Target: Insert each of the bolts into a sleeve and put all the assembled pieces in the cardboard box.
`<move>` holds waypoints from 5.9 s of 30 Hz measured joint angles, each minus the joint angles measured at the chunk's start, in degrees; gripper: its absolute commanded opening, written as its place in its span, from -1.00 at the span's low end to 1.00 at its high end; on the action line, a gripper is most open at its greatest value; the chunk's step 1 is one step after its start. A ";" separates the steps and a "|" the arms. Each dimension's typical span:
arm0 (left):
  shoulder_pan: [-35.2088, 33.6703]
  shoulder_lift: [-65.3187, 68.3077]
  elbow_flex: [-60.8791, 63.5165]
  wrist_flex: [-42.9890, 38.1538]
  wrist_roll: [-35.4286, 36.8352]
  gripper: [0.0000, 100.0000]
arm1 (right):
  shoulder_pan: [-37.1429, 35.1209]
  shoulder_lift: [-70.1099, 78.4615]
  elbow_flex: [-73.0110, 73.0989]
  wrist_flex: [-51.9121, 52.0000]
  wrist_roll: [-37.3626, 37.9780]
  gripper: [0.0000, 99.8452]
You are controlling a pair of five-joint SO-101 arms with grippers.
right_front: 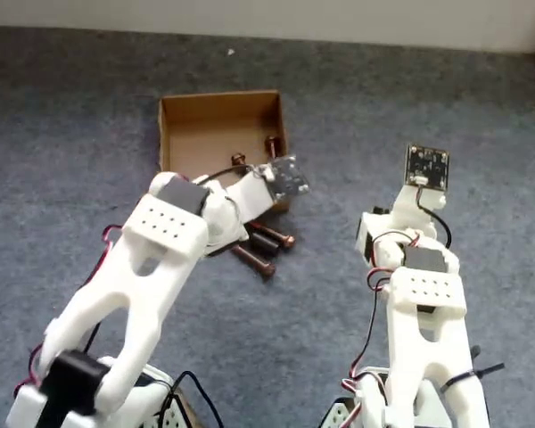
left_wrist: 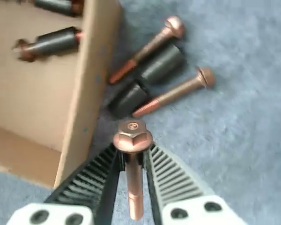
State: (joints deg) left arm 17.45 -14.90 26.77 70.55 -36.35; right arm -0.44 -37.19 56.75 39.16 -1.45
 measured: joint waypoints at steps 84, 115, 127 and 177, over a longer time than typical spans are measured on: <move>13.27 -74.81 42.64 -32.79 53.27 -0.99 | -40.00 -57.41 26.11 -6.42 13.10 -0.99; -7.74 -74.11 48.70 -36.31 39.56 -0.71 | -25.93 -57.49 26.55 -7.30 13.10 -0.99; -23.91 -74.11 66.37 -36.66 39.21 -0.75 | -23.65 -57.49 29.71 -7.30 13.10 -0.99; -24.18 -74.11 68.40 -36.66 32.35 -0.99 | -27.25 45.36 -36.84 -18.46 13.10 -0.74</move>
State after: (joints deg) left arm -6.73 -89.01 95.16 33.89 -4.00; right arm -27.69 8.18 19.91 20.70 11.65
